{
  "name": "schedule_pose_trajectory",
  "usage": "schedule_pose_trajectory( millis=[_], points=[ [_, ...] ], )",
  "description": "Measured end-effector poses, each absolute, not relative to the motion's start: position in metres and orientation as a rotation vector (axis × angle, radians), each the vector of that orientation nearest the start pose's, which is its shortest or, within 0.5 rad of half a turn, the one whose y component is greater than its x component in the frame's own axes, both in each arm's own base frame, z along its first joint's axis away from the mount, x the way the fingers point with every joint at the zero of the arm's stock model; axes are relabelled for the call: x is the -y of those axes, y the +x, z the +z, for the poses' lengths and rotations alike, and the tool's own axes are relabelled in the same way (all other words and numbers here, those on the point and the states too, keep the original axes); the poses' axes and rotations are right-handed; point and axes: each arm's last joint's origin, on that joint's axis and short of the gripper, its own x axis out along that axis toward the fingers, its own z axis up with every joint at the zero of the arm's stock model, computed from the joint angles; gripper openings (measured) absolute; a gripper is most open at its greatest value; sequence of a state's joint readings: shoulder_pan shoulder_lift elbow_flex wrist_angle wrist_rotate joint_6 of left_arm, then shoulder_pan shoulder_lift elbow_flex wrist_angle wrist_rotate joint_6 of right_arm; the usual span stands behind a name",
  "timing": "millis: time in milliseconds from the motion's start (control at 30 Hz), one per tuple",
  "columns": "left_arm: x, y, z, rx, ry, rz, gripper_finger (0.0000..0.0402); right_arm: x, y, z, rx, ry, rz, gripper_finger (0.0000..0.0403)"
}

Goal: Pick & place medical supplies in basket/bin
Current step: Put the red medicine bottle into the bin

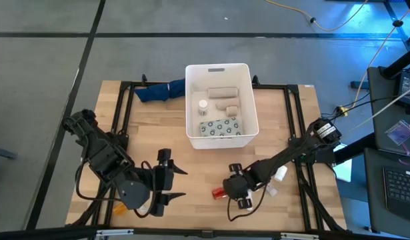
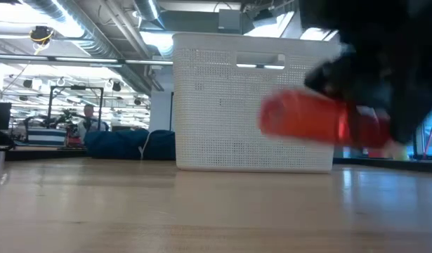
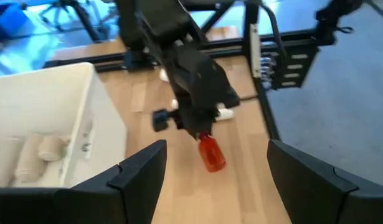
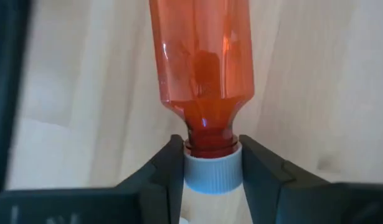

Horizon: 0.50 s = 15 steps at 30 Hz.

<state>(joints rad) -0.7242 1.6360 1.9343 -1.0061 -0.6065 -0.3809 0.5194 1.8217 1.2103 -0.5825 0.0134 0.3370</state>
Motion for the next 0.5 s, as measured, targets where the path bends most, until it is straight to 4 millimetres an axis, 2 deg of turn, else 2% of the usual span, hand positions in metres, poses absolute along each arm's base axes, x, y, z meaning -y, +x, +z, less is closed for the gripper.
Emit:
schedule_pose_trajectory(
  millis=[233, 400, 500],
  points=[
    [0.203, 0.253, 0.436, -0.589, 0.047, -0.063, 0.027, -0.177, 0.334, 0.248, -1.132, -0.043, 0.197, 0.012],
    [0.202, 0.255, 0.437, -0.573, 0.056, -0.045, 0.0271, -0.164, 0.346, 0.305, -1.074, 0.03, 0.159, 0.0121],
    [0.197, 0.261, 0.44, -0.527, 0.108, -0.016, 0.0271, -0.155, 0.349, 0.339, -1.027, 0.092, 0.194, 0.0121]
  ],
)
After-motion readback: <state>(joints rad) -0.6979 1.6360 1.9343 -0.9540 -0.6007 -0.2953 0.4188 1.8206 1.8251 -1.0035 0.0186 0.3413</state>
